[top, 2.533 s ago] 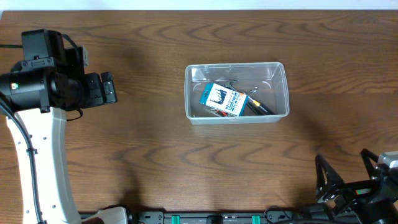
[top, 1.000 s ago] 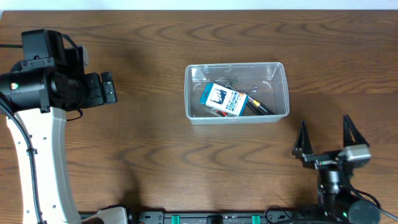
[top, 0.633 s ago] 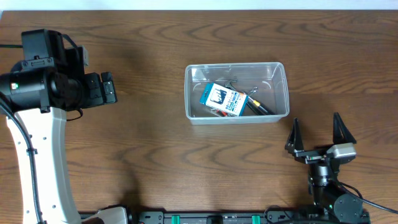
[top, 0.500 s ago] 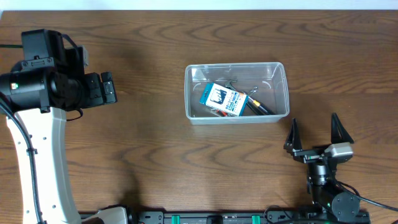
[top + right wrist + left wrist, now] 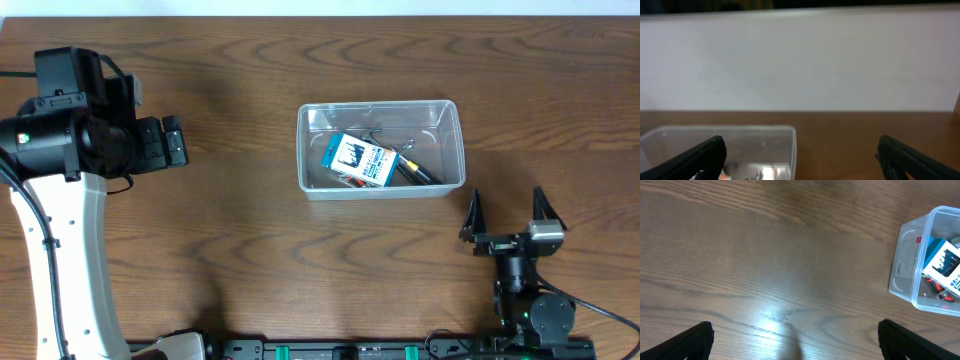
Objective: Pack container
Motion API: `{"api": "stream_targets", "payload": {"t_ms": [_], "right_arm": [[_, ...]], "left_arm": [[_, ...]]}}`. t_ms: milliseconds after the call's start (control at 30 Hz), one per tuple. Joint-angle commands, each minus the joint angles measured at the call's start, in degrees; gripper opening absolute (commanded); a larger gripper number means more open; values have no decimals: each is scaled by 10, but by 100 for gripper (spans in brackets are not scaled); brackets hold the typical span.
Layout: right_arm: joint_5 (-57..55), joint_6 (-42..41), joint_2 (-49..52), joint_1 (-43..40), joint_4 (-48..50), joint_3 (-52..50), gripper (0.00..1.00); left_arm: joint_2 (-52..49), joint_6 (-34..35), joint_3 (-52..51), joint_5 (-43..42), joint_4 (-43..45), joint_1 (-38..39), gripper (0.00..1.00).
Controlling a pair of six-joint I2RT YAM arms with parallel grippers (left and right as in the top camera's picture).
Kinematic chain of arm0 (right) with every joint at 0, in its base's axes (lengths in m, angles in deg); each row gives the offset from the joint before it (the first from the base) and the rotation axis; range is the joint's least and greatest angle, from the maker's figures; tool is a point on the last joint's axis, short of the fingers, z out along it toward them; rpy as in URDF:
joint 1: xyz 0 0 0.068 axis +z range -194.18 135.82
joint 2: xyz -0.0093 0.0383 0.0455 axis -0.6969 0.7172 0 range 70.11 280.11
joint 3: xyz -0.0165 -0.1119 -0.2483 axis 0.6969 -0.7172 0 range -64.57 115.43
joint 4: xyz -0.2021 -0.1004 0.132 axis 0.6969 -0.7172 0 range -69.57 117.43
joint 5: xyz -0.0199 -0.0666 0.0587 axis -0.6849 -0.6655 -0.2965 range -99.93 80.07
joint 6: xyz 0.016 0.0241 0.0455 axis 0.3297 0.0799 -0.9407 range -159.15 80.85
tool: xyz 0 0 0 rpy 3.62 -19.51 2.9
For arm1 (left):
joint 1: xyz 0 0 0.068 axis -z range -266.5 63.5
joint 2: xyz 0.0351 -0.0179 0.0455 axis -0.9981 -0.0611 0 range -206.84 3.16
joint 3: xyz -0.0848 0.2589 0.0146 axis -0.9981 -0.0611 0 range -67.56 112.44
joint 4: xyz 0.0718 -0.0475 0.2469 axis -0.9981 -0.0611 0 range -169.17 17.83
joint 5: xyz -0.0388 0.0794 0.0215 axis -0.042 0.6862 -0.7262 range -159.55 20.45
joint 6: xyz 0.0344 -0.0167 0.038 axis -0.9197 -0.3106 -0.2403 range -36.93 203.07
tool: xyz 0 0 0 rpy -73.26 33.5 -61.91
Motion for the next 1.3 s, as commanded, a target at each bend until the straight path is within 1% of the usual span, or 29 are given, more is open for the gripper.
{"api": "stream_targets", "payload": {"t_ms": [0, 333, 1267], "right_arm": [[-4, 7, -4, -1, -20, -1, 99], [-4, 7, -4, 26, -124, -1, 99], [-6, 7, -4, 36, -122, -1, 99]], "left_arm": [[-2, 2, 10, 4, -2, -3, 98], [-2, 2, 10, 4, -2, -3, 98], [-2, 2, 10, 4, -2, -3, 98]]}}
